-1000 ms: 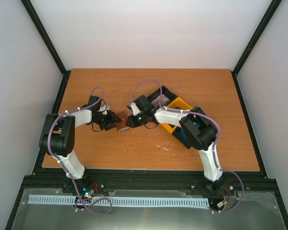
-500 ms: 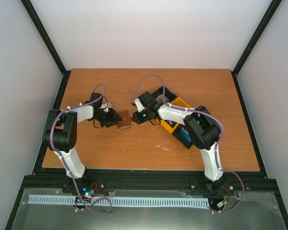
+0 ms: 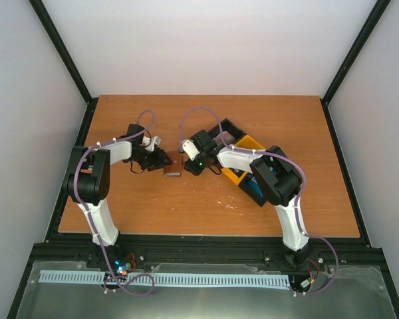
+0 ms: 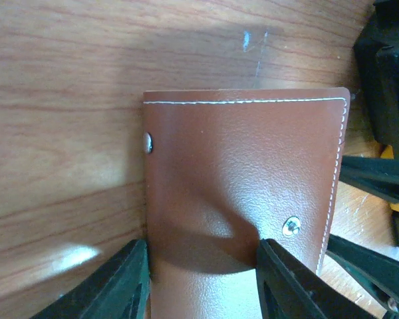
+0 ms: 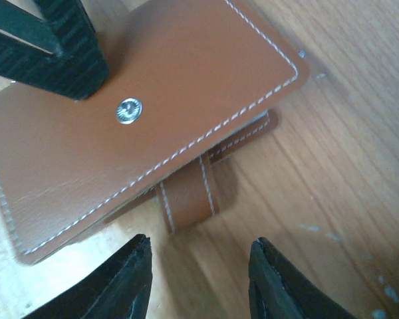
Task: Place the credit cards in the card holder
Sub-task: Close the card holder at the center of the board.
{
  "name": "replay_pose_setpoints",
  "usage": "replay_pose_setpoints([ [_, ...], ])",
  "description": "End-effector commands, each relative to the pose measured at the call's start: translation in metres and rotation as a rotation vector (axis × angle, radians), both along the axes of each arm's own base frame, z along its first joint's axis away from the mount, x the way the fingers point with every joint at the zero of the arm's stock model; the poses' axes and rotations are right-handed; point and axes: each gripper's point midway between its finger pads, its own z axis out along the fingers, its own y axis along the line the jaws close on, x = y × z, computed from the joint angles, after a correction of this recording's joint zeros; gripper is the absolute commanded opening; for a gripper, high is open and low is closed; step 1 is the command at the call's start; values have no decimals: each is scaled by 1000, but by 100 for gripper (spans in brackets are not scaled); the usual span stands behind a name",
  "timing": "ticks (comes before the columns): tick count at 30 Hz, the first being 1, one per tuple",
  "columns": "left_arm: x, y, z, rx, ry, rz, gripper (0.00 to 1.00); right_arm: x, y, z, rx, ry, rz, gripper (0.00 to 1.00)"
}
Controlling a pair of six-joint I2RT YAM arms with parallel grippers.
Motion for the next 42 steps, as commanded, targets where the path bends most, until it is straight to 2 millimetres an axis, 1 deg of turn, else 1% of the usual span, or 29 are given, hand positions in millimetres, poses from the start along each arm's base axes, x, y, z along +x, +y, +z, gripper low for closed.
replay_pose_setpoints([
  [1, -29, 14, -45, 107, 120, -48, 48, 12, 11, -8, -20, -77, 68, 41],
  [7, -29, 11, -43, 92, 121, -56, 47, 10, 19, -13, -4, -63, 119, 41],
  [10, -30, 11, -44, 92, 123, -59, 47, 15, 23, -14, 8, -66, 105, 36],
  [13, -33, 12, -46, 96, 133, -54, 47, 27, 21, -16, -1, -85, 31, 28],
  [14, -34, 13, -47, 101, 139, -50, 46, 30, 19, -17, -2, -85, -3, 24],
  [17, -38, 19, -53, 132, 158, -30, 44, 38, 9, -15, 5, -106, -116, 19],
  [20, -43, 22, -59, 152, 181, -11, 42, 42, 1, -8, 51, -107, -235, 18],
  [23, -47, 24, -63, 161, 201, 7, 41, 45, -4, -5, 84, -80, -345, 18],
  [25, -47, 24, -63, 158, 202, 14, 41, 49, -11, -4, 95, -70, -437, 20],
  [27, -45, 24, -63, 158, 201, 20, 40, 49, -17, -1, 112, -54, -494, 24],
  [30, -42, 24, -61, 154, 191, 23, 40, 44, -21, 10, 164, -17, -537, 31],
  [33, -41, 22, -60, 142, 186, 24, 41, 37, -25, 24, 201, 64, -585, 39],
  [35, -39, 20, -58, 128, 179, 24, 41, 35, -29, 30, 226, 121, -622, 42],
  [39, -36, 16, -52, 103, 167, 38, 43, 24, -18, 46, 287, 241, -567, 46],
  [41, -35, 19, -51, 117, 170, 65, 43, 21, -13, 53, 277, 277, -553, 47],
  [42, -35, 20, -52, 123, 177, 81, 44, 20, -13, 52, 260, 295, -556, 49],
])
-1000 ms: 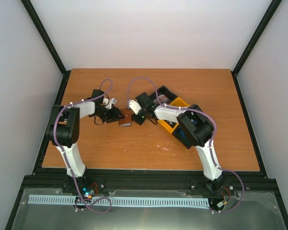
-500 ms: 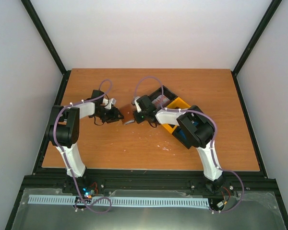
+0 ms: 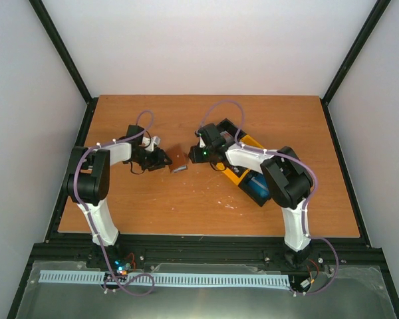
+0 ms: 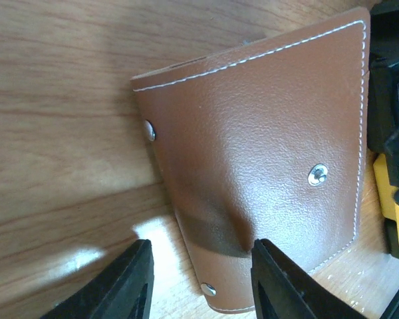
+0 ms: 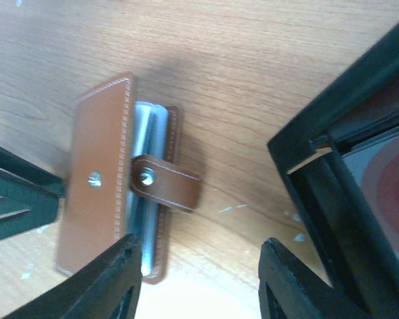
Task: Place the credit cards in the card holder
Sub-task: Close the card holder at the center of the board.
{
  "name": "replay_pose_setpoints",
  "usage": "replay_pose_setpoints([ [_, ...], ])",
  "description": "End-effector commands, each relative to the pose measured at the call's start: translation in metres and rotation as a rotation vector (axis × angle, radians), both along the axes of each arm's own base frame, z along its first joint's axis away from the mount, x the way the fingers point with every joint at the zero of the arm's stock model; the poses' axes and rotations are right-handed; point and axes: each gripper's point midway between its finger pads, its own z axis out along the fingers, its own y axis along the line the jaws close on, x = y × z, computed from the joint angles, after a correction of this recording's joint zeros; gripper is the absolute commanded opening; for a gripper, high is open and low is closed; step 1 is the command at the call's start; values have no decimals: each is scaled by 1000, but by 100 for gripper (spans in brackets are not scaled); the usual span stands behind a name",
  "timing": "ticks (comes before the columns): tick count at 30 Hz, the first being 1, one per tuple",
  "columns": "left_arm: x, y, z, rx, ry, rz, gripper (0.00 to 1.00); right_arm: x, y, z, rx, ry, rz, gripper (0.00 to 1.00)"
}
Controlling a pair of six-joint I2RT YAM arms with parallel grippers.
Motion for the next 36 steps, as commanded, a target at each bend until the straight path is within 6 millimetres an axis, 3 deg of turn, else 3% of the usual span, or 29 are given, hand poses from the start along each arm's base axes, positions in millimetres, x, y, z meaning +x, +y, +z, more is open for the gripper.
replay_pose_setpoints([
  [1, -36, 23, -52, 150, 199, 89, 44, -10, 12, 23, 41, 112, 12, 51],
  [6, -35, 27, -55, 178, 215, 133, 44, -11, 5, 4, -72, 120, 46, 51],
  [14, -39, 36, -63, 240, 239, 147, 39, -23, 6, -26, -273, -9, 350, 44],
  [21, -47, 38, -74, 264, 294, 179, 39, -6, 10, -41, -336, -47, 334, 45],
  [30, -53, 39, -88, 309, 337, 179, 43, 14, 25, -49, -327, -109, 323, 45],
  [36, -56, 44, -92, 342, 344, 175, 42, 30, 35, -37, -283, -189, 275, 45],
])
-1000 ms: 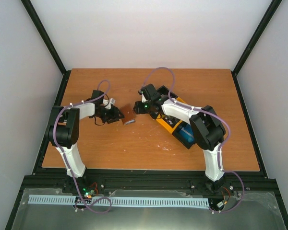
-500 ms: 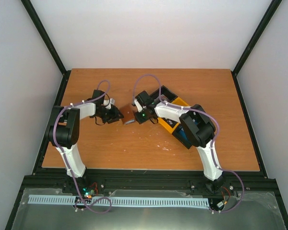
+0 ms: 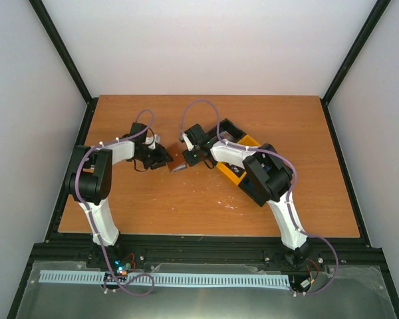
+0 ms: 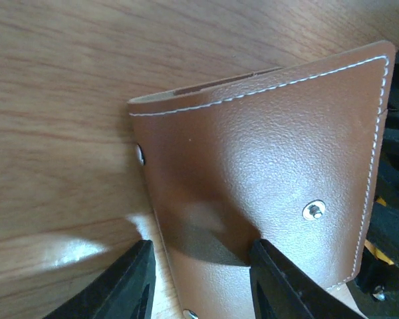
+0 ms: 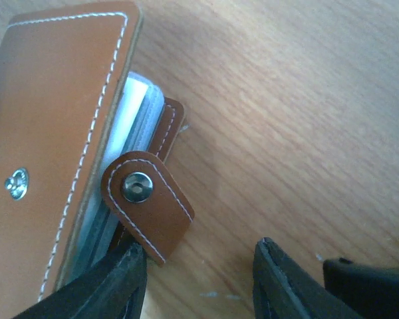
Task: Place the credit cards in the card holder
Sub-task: Close the card holder at the center of the board.
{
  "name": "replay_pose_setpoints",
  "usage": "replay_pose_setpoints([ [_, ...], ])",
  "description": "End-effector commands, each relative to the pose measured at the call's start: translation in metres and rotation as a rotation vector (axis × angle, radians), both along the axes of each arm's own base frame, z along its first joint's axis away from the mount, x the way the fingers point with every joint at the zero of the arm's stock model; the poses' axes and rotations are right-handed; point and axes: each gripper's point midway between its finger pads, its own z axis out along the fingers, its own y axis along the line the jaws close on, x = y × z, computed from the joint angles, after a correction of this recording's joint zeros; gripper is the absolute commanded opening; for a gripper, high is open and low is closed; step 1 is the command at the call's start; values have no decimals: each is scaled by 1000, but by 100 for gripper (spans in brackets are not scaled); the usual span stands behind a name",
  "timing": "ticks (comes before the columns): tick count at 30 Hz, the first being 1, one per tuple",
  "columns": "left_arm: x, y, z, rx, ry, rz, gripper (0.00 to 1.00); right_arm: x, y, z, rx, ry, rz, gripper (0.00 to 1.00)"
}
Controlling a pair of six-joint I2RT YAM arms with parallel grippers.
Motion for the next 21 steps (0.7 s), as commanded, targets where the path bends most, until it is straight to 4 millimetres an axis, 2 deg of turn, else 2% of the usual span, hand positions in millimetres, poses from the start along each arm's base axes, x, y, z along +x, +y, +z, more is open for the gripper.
replay_pose_setpoints([
  [1, -63, 46, -84, 293, 276, 37, 43, 15, 11, 1, 48, -66, -48, 45],
  [6, -67, 52, -90, 324, 288, 36, 41, 34, -2, 12, 73, -122, -229, 43],
  [9, -70, 56, -94, 347, 297, 32, 40, 39, -4, 16, 86, -123, -279, 43],
  [16, -69, 57, -98, 357, 299, 29, 40, 41, -2, 10, 126, -45, -318, 39],
  [21, -66, 58, -98, 369, 301, 38, 40, 40, 0, 16, 193, 22, -325, 32],
])
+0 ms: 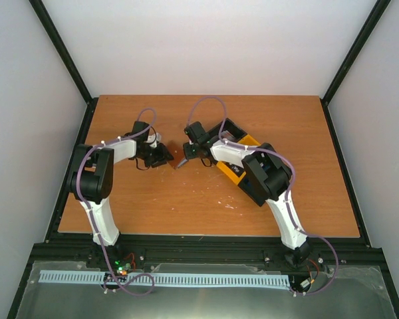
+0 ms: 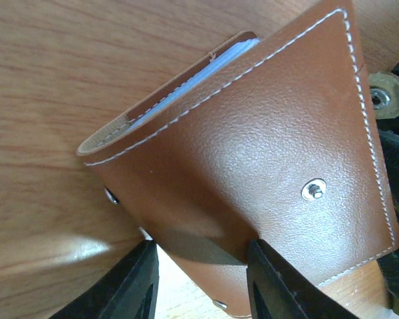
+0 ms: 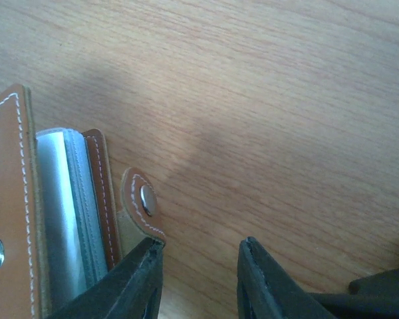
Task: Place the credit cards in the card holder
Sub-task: Close the card holder at the center of the board.
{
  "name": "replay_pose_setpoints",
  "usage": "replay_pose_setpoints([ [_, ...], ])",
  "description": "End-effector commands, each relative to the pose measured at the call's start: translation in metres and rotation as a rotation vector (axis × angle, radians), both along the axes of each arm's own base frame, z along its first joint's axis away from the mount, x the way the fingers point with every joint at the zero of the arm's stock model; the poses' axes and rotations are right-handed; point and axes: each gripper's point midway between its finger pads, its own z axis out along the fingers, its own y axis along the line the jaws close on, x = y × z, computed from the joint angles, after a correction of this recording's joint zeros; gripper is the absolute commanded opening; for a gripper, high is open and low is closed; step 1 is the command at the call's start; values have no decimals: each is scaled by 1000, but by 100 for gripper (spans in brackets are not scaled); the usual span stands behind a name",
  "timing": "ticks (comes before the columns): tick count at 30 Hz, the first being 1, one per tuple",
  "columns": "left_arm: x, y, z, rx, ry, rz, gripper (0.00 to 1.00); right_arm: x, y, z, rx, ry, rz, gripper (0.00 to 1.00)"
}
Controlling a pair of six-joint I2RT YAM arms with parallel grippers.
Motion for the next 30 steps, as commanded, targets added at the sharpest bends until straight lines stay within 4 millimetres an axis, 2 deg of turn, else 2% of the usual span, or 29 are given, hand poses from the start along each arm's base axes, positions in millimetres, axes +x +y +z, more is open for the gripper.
replay_pose_setpoints([
  [1, -71, 56, -93, 332, 312, 40, 40, 7, 2, 10, 94, 49, -36, 31],
  [8, -72, 67, -98, 426, 343, 54, 42, 7, 5, 27, 258, 157, 1, 31],
  [10, -74, 71, -101, 467, 357, 49, 42, 7, 5, 29, 270, 177, 4, 32],
  [16, -80, 68, -105, 539, 389, 3, 39, 12, -1, 30, 250, 197, -14, 32],
  [21, -81, 68, -108, 563, 396, -5, 34, -1, 14, 43, 291, 193, 115, 36],
  [25, -81, 69, -109, 567, 395, -6, 32, -14, 21, 31, 251, 211, 183, 40],
  [30, -80, 67, -112, 558, 393, -16, 32, -15, 24, 11, 108, 180, 196, 43],
])
